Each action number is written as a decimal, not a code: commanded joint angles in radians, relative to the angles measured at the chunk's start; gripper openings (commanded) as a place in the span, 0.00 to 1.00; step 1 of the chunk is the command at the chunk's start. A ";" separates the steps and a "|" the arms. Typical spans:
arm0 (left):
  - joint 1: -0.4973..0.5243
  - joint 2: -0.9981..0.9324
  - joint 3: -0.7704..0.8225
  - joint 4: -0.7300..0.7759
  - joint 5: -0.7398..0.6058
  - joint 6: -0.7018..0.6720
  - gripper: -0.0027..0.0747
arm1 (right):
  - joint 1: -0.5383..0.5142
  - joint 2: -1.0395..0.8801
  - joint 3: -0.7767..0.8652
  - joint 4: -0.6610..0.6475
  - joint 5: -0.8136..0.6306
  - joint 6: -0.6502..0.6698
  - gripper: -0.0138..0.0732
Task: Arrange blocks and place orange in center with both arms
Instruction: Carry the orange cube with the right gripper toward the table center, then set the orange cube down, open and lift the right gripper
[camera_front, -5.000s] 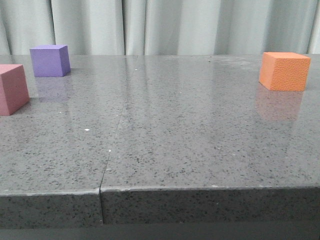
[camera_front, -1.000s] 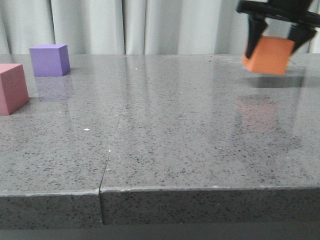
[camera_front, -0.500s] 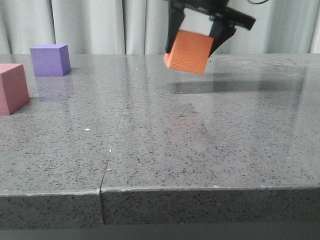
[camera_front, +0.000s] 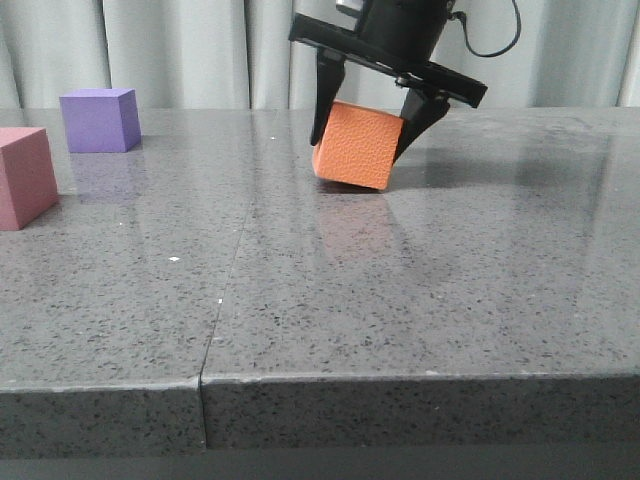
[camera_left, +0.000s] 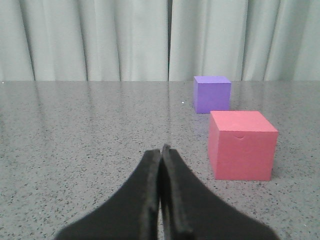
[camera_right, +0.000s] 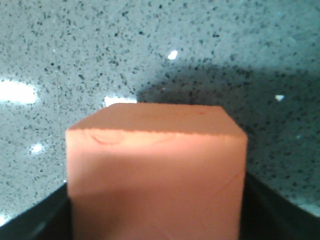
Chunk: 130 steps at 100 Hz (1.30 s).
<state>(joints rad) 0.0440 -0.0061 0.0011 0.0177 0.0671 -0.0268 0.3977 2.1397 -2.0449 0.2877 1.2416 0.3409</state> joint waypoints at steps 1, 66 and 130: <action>0.000 -0.027 0.039 -0.009 -0.081 -0.002 0.01 | -0.003 -0.063 -0.032 0.038 -0.012 -0.003 0.92; 0.000 -0.027 0.039 -0.009 -0.081 -0.002 0.01 | -0.003 -0.207 -0.081 -0.055 0.091 -0.028 0.88; 0.000 -0.027 0.039 -0.009 -0.081 -0.002 0.01 | -0.003 -0.578 0.270 -0.169 -0.002 -0.160 0.08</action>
<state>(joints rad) 0.0440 -0.0061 0.0011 0.0177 0.0671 -0.0268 0.3977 1.6639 -1.8300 0.1217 1.2495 0.2099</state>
